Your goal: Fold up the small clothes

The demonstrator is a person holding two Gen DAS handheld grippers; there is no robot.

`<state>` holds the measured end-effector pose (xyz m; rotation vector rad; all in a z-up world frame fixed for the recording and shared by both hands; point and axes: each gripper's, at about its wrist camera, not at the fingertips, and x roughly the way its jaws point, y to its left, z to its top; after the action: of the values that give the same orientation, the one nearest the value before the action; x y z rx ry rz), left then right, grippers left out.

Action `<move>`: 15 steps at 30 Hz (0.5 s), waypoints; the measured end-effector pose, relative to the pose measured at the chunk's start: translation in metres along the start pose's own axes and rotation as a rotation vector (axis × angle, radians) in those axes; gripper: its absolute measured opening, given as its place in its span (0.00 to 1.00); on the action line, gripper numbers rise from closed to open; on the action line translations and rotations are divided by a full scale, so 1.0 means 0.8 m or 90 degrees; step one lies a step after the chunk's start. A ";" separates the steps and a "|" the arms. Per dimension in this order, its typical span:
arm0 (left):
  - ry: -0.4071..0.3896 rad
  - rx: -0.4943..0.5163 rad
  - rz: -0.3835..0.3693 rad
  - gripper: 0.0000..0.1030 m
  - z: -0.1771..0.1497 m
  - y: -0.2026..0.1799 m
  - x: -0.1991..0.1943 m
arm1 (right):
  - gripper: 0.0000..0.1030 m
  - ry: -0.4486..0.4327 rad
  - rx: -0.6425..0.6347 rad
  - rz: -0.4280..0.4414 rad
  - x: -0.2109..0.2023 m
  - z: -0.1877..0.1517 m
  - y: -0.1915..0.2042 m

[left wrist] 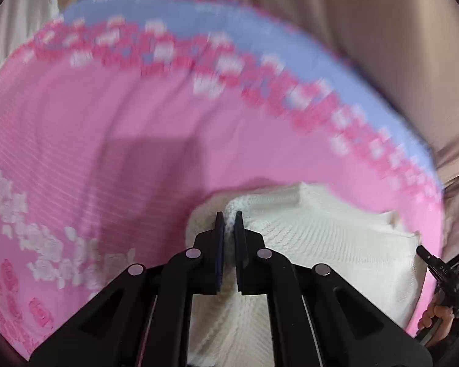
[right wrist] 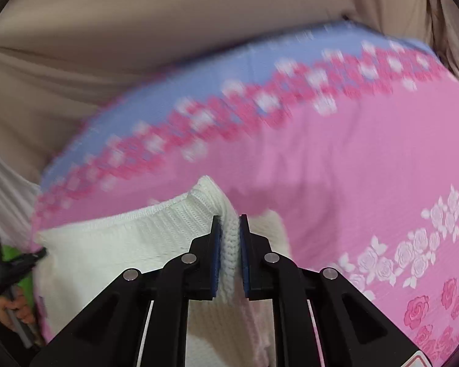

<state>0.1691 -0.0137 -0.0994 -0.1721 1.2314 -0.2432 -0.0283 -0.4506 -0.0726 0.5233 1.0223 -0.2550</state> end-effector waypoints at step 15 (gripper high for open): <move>-0.019 0.137 -0.001 0.42 -0.117 -0.104 -0.059 | 0.11 0.068 -0.189 0.184 -0.040 -0.139 0.192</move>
<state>0.0583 -0.0809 -0.0651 0.0089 1.1665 -0.3713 -0.0597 -0.2632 -0.0459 0.4106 1.0514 0.1821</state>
